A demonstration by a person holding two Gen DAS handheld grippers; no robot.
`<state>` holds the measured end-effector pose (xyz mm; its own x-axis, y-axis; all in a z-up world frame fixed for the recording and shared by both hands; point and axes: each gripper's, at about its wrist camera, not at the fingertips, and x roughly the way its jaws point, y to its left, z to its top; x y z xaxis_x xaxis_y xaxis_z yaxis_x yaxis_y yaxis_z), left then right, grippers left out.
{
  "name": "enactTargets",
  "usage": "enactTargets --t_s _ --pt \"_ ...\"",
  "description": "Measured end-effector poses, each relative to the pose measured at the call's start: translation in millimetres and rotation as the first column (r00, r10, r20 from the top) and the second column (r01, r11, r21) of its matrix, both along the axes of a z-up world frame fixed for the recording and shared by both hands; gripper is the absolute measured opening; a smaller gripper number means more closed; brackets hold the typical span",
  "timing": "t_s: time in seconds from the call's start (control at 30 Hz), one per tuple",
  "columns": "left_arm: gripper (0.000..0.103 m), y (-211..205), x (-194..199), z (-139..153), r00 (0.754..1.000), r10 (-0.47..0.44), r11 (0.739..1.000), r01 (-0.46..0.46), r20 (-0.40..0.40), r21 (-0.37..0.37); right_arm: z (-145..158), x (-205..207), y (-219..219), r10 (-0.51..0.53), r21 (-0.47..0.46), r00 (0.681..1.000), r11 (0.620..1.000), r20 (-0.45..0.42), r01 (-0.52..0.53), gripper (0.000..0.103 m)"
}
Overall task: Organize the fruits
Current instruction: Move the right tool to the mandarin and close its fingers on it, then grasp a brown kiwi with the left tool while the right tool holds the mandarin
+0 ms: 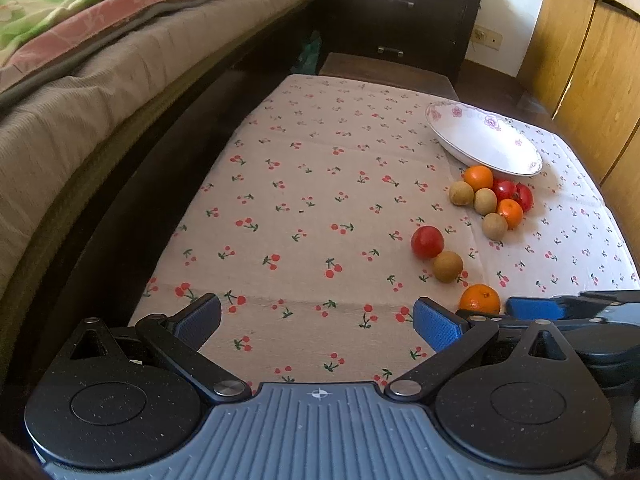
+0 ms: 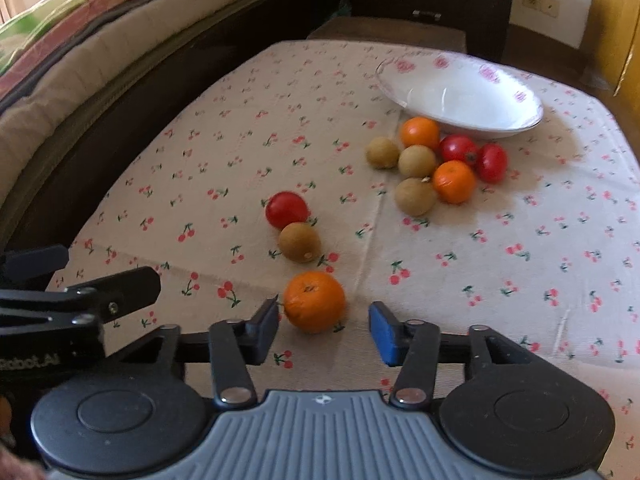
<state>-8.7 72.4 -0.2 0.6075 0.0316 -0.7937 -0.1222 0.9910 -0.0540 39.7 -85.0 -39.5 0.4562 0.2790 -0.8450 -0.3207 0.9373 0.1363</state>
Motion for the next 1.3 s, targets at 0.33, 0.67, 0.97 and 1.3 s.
enactTargets --t_s 0.33,0.67,0.97,1.3 --pt "0.103 -3 1 -1 1.0 -0.019 1.0 0.019 0.005 -0.025 4 4 -2 0.046 -0.027 0.999 0.999 0.001 -0.046 0.034" --pt "0.098 -33 18 -7 0.995 -0.1 0.994 0.099 -0.011 -0.039 18 -1 -39 0.025 -0.054 1.0 0.998 0.014 -0.024 0.033" --pt "0.09 -58 57 -14 0.991 -0.119 0.988 0.112 -0.055 -0.11 25 6 -70 -0.022 0.018 1.0 1.0 0.011 0.021 0.033" --pt "0.082 -82 82 -31 0.985 -0.104 0.993 0.096 -0.134 -0.065 24 10 -92 -0.064 0.068 0.998 0.996 -0.016 0.065 0.033"
